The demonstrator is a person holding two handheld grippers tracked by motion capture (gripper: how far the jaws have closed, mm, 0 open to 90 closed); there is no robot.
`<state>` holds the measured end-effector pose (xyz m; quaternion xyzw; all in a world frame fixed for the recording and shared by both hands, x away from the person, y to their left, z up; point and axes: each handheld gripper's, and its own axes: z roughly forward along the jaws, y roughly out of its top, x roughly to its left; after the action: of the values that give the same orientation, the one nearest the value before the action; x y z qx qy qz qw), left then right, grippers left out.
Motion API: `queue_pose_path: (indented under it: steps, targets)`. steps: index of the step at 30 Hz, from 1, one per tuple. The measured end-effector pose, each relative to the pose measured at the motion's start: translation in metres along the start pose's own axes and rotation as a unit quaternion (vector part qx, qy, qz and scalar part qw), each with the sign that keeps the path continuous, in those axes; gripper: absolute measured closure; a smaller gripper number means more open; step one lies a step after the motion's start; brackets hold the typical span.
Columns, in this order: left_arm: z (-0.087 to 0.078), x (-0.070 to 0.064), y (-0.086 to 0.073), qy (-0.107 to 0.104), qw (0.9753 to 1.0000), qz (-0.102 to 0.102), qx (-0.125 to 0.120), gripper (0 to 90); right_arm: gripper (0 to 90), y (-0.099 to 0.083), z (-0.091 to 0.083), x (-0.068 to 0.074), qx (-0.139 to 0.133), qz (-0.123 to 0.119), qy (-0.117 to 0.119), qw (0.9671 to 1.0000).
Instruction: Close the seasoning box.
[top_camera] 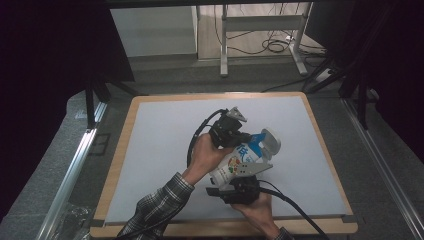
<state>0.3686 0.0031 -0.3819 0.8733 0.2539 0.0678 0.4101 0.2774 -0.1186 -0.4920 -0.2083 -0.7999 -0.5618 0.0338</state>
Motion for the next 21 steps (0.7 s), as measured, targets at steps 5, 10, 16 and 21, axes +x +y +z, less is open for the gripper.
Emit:
queue_pose_path:
  steps: [5, 10, 16, 21]
  targets:
    - [0.0003, -0.0002, 0.0003, 0.000, 1.0000, 0.001, 0.002, 89.9, 56.7, 0.0002, 0.0003, 0.0000, -0.001, 0.001, 0.000, 1.0000]
    - [0.0005, -0.0001, 0.0009, 0.001, 1.0000, 0.000, 0.003, 89.8, 56.7, 0.0006, 0.0003, 0.0001, -0.002, 0.003, 0.001, 1.0000]
    - [-0.0001, -0.0002, 0.0011, 0.003, 1.0000, 0.002, 0.004, 89.8, 56.5, 0.0011, 0.0007, 0.0004, -0.002, 0.003, 0.001, 1.0000]
    - [0.0003, 0.0002, 0.0010, 0.001, 1.0000, 0.002, 0.008, 89.8, 56.3, 0.0010, 0.0012, 0.0006, -0.003, 0.002, 0.002, 1.0000]
